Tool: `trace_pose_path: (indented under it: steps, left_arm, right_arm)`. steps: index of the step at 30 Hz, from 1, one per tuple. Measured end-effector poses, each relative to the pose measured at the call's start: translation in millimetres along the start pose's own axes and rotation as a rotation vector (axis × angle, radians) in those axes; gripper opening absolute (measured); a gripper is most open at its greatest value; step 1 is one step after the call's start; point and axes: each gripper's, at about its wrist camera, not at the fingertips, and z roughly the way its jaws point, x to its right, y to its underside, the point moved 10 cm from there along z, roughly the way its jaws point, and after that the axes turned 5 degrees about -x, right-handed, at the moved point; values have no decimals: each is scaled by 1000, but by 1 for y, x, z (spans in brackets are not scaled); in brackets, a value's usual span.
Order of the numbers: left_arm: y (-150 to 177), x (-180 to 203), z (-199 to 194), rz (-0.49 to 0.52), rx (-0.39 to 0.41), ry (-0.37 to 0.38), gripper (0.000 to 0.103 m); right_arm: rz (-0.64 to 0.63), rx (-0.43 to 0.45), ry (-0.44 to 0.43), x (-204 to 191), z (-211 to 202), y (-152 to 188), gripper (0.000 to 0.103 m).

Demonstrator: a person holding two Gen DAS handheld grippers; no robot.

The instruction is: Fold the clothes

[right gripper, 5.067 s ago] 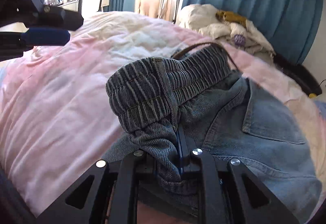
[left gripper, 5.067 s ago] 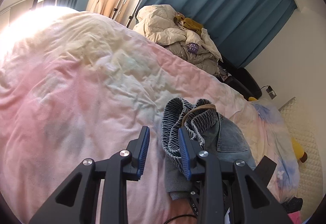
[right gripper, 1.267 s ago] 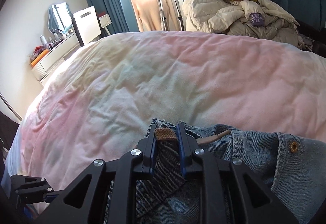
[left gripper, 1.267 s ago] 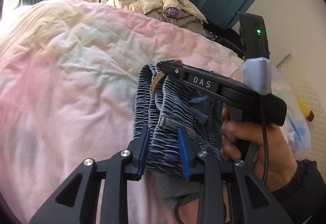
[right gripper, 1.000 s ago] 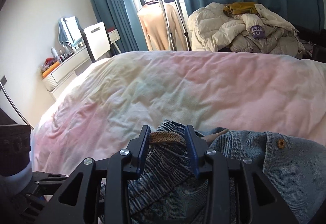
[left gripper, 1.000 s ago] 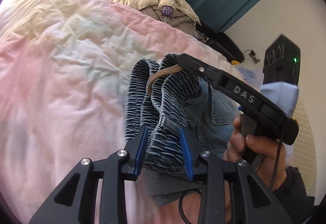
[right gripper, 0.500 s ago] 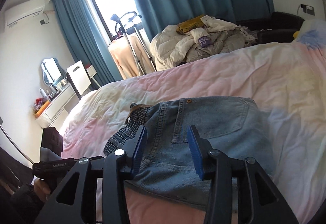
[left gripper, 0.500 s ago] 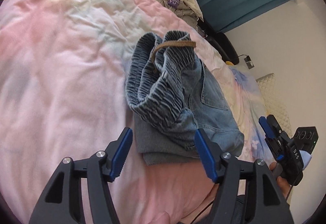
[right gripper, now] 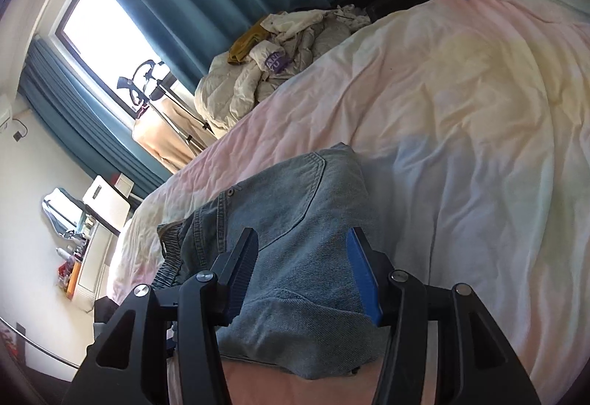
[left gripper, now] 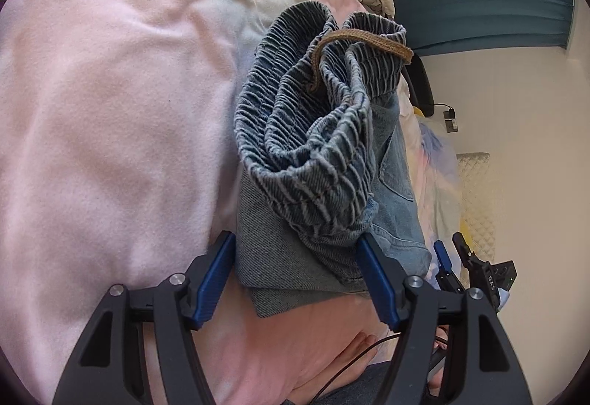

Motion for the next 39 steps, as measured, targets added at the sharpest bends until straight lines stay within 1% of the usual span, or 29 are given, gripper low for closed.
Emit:
trace_pose_path:
  steps: [4,6,9,10,12,14,16,17,20,24,27,32,33,34,36,37,38,39]
  left_arm:
    - [-1,5,6,31,-15,12,69]
    - [1,14,2,53,-6,50,69]
    - [4,32,-7,111,16,99,69]
    - [5,36,-8,127,22,105,69]
    - [9,34,-8,130,17,93,69]
    - [9,27,-3,104,0,89,69]
    - [6,20,2,65,-18,104,69]
    - [4,18,4,56,-24,110,69]
    - [1,18,7,61,-33,112,69]
    - [3,20,10,70,-34,108,69]
    - [5,26,5,87,-30,144,69]
    - [5,21,8,84,-46,150,69]
    - [5,20,9,88,-50,143,69]
    - [5,19,10,91,-52,136,68]
    - [6,19,9,104,-45,113,64]
    - [7,19,8,111,-39,101,61]
    - [8,19,7,117,-32,86,58]
    - [9,19,7,122,-26,68,55]
  right_arm:
    - [-1,-51,45,9,22,1,51]
    - [-2,-76,67,13,32,1,51]
    - [38,-101,77,25,42,0,51]
    - [55,-103,75,29,44,-1,51]
    - [100,-108,64,38,49,-2,53]
    - [143,-133,55,44,57,1,55]
    - [163,-163,54,48,65,6,62]
    - [172,-179,54,49,68,9,63]
    - [179,-201,9,43,74,12,64]
    - [169,-212,-8,39,78,14,66]
    - [161,-220,-22,35,80,15,71]
    - [148,-234,-44,29,85,16,72]
    - [146,-237,-48,28,86,17,71]
    - [143,-240,-53,27,87,17,65]
    - [138,-245,-62,24,88,18,56]
    - [125,-240,-54,23,88,17,48]
    - [111,-234,-44,23,87,16,45]
    - [97,-227,-38,21,86,16,39]
